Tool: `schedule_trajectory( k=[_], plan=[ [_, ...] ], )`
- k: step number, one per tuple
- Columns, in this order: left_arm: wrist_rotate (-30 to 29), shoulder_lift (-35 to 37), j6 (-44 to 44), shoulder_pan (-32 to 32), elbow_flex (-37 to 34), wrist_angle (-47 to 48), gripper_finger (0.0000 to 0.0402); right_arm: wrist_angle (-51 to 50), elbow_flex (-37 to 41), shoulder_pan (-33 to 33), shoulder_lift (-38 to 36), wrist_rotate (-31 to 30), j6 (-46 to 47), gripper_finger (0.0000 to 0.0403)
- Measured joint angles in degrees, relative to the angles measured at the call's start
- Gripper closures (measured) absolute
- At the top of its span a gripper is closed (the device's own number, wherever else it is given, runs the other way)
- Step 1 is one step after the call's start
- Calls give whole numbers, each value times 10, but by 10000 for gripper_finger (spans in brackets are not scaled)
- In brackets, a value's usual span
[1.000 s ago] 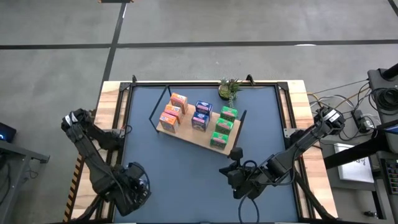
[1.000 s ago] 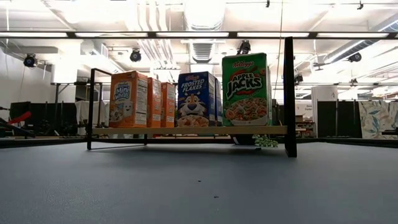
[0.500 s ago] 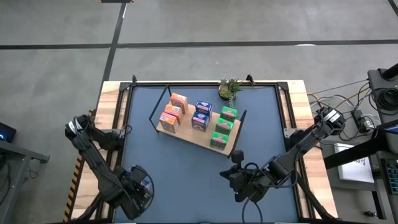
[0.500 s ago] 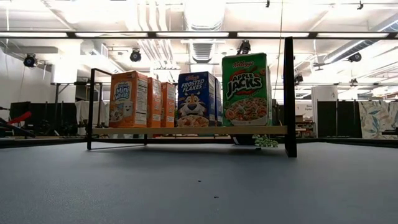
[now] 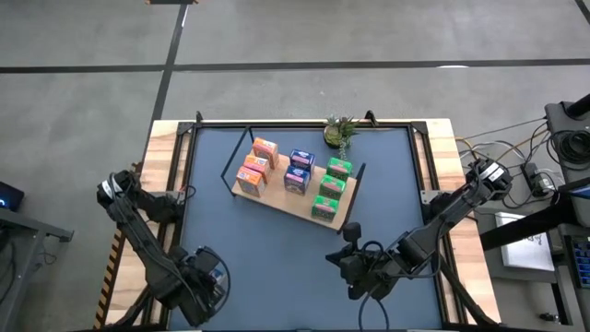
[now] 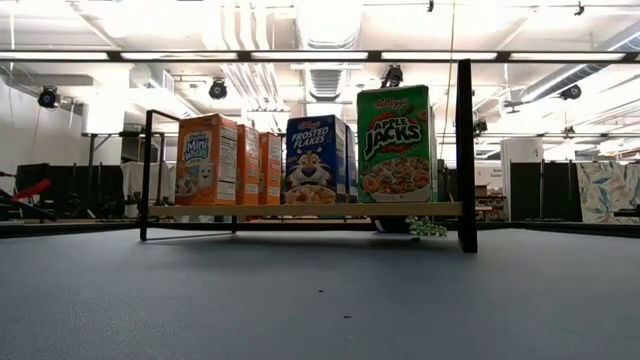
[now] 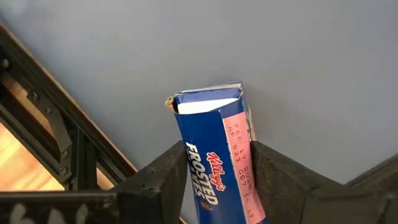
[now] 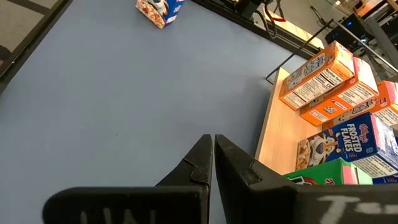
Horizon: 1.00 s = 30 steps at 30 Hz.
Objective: Stack cereal on shelf
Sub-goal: Put the blue cereal box on the shelf aligned with other blue cereal boxes
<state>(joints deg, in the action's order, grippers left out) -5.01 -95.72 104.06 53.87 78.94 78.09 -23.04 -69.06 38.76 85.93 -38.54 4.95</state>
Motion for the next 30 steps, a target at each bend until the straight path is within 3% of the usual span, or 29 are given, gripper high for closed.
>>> schedule_trajectory(
  k=[6, 13, 20, 27, 30],
  plan=[
    [-70, 0, -125, -34, 43, -1, 258, 0, 3, 0, 0, 0, -4, 394],
    [-172, 0, -373, -104, 108, -13, 265, 10, 6, 0, 0, 0, -30, 394],
    [-216, 0, -607, -185, 131, -47, 277, 16, 0, 0, 0, -2, 13, 394],
    [-221, 0, -827, -262, 130, -122, 279, 20, 0, -3, 0, -5, -26, 394],
    [-221, 0, -900, -296, 129, -126, 279, 31, 0, -3, 0, -4, 4, 394]
  ],
)
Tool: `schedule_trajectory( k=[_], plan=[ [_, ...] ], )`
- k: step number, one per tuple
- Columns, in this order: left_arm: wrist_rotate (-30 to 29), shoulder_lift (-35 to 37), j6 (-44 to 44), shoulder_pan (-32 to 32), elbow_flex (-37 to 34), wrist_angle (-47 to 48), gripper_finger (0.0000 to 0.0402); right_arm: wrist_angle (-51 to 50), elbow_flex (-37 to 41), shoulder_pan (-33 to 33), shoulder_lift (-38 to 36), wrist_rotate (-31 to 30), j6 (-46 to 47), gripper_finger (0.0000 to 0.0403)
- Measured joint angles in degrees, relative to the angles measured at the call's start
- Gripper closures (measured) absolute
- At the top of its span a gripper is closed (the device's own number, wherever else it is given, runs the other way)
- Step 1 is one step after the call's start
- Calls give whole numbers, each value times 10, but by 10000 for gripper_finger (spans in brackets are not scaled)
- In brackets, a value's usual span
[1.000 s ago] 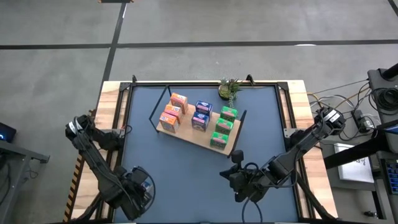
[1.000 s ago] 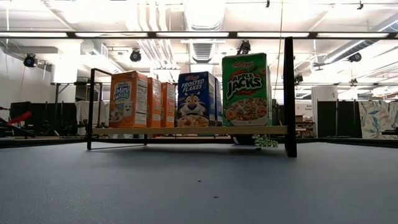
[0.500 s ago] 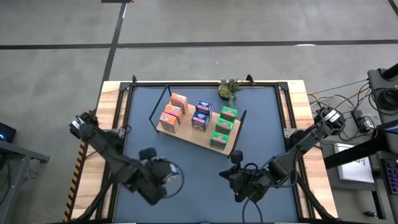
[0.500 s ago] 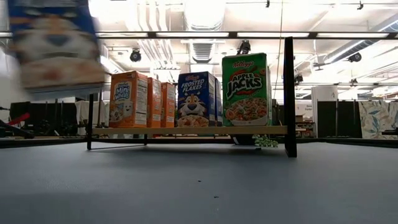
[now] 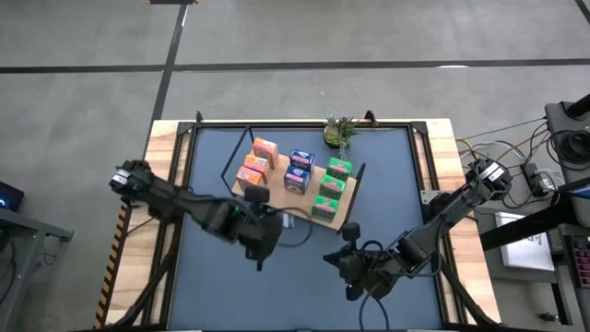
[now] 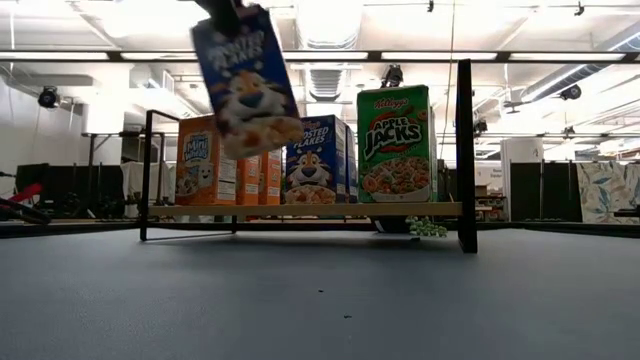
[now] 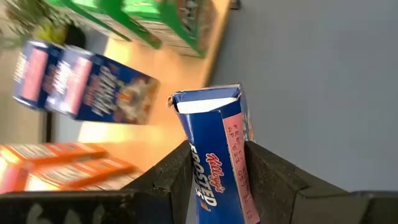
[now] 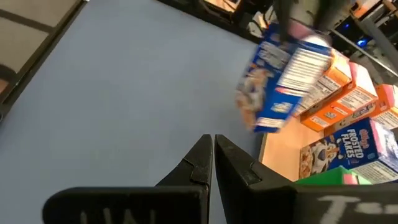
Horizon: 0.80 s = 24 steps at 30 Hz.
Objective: Stack cereal on shelf
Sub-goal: Put the blue cereal box on the shelf aligned with other blue cereal boxes
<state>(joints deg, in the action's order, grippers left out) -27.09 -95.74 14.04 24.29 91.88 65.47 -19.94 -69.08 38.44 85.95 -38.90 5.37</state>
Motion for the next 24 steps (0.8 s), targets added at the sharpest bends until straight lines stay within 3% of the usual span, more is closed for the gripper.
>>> schedule_trajectory(
  k=[9, 24],
  plan=[
    [13, 0, -201, -90, -1, -14, 279, -5, 4, 3, 0, 64, -16, 394],
    [171, -15, -386, -190, -5, -49, 279, -15, 18, 6, -8, 64, -9, 394]
  ],
)
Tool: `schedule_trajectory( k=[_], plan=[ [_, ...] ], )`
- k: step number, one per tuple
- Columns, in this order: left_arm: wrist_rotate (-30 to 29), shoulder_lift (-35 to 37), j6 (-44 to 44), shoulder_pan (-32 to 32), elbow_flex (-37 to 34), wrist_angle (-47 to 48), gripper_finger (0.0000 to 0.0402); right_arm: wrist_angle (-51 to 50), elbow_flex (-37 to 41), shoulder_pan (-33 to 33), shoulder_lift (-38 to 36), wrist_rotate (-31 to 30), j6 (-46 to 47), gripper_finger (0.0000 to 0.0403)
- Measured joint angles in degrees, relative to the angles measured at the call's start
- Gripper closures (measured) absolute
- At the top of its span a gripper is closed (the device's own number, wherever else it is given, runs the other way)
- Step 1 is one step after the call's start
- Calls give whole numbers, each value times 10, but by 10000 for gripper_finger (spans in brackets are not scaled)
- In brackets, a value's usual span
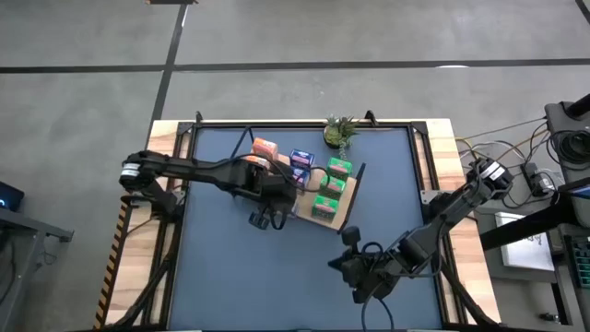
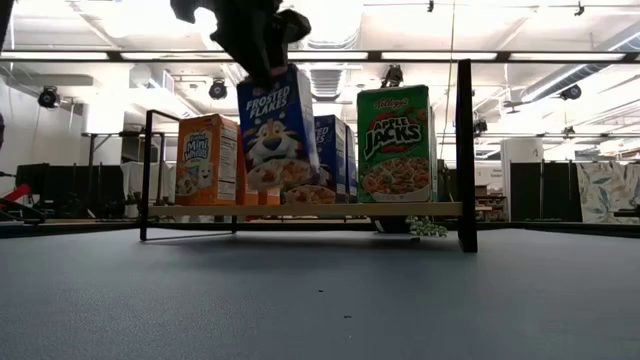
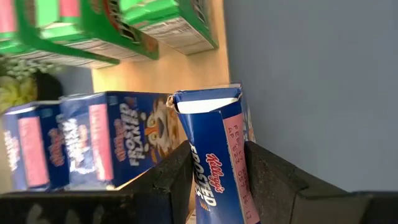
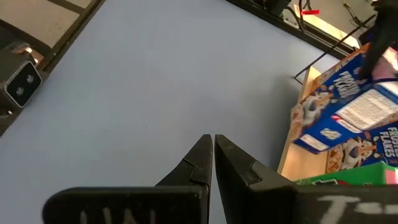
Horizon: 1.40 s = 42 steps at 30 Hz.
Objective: Stack cereal on shelf
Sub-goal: Put the blue cereal box on the shelf aligned with other blue cereal boxes
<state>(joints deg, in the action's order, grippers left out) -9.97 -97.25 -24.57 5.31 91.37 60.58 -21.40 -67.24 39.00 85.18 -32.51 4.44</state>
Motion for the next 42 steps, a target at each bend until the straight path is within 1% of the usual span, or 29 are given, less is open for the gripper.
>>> schedule_trajectory(
  k=[7, 21, 30, 42],
  plan=[
    [1, -29, -55, -9, 0, 1, 279, -7, 0, 0, -2, 0, 0, 394],
    [2, -36, -98, -38, 4, -11, 279, -8, 0, 0, -2, 0, -6, 394],
    [12, -35, -109, -45, 4, -12, 279, -8, 0, 0, -3, 0, -13, 394],
    [16, -35, -96, -44, 5, -20, 278, -8, 0, 0, -5, -1, -23, 394]
  ],
)
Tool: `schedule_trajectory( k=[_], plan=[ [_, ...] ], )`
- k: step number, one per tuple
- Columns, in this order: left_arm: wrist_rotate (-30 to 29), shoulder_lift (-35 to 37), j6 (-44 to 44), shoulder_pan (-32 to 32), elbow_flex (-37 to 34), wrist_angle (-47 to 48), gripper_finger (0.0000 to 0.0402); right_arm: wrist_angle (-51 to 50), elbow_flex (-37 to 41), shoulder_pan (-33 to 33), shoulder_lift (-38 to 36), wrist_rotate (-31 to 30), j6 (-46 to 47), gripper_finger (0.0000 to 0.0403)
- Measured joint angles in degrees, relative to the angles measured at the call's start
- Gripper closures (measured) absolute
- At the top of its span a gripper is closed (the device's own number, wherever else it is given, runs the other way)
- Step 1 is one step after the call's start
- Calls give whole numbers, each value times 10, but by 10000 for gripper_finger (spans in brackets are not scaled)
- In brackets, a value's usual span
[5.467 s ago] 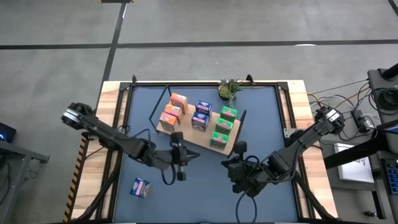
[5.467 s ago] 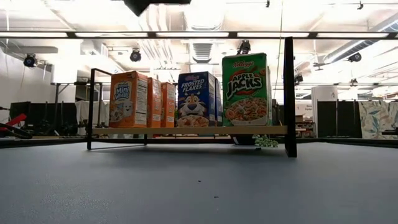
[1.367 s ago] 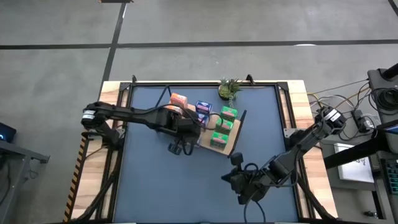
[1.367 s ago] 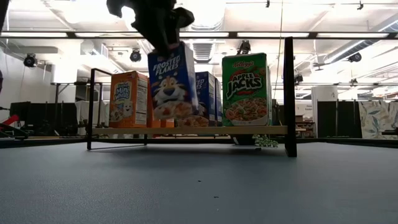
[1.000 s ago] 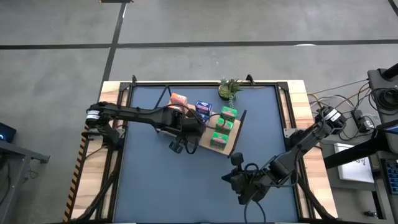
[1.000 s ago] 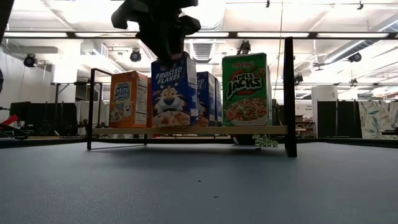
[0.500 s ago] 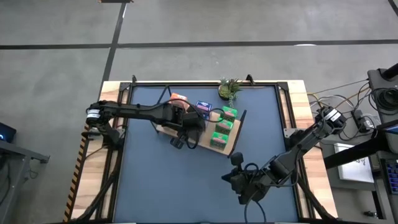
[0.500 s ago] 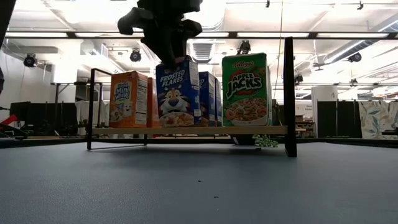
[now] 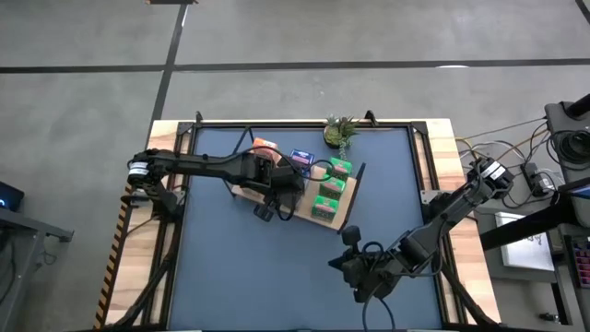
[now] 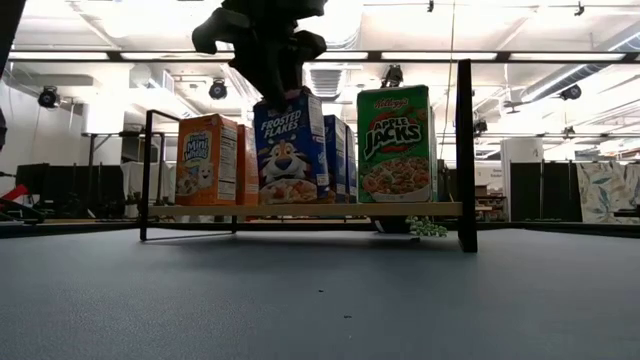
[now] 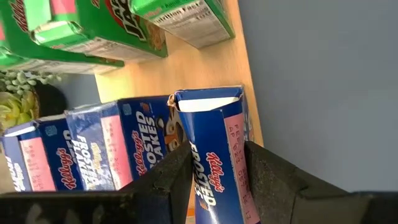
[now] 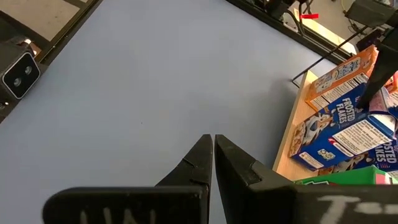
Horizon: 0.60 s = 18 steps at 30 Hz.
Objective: Stack cereal on shelf
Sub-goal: Put the blue cereal box on the shelf aligned with other blue cereal boxes
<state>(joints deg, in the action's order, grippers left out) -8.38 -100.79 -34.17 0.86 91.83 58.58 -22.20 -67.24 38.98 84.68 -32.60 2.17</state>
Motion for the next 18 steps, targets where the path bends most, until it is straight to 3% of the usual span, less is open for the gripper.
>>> schedule_trajectory(
  k=[18],
  plan=[
    [0, 0, 4, 0, 0, -8, 270, 0, 0, 0, -11, -1, 12, 394]
  ],
)
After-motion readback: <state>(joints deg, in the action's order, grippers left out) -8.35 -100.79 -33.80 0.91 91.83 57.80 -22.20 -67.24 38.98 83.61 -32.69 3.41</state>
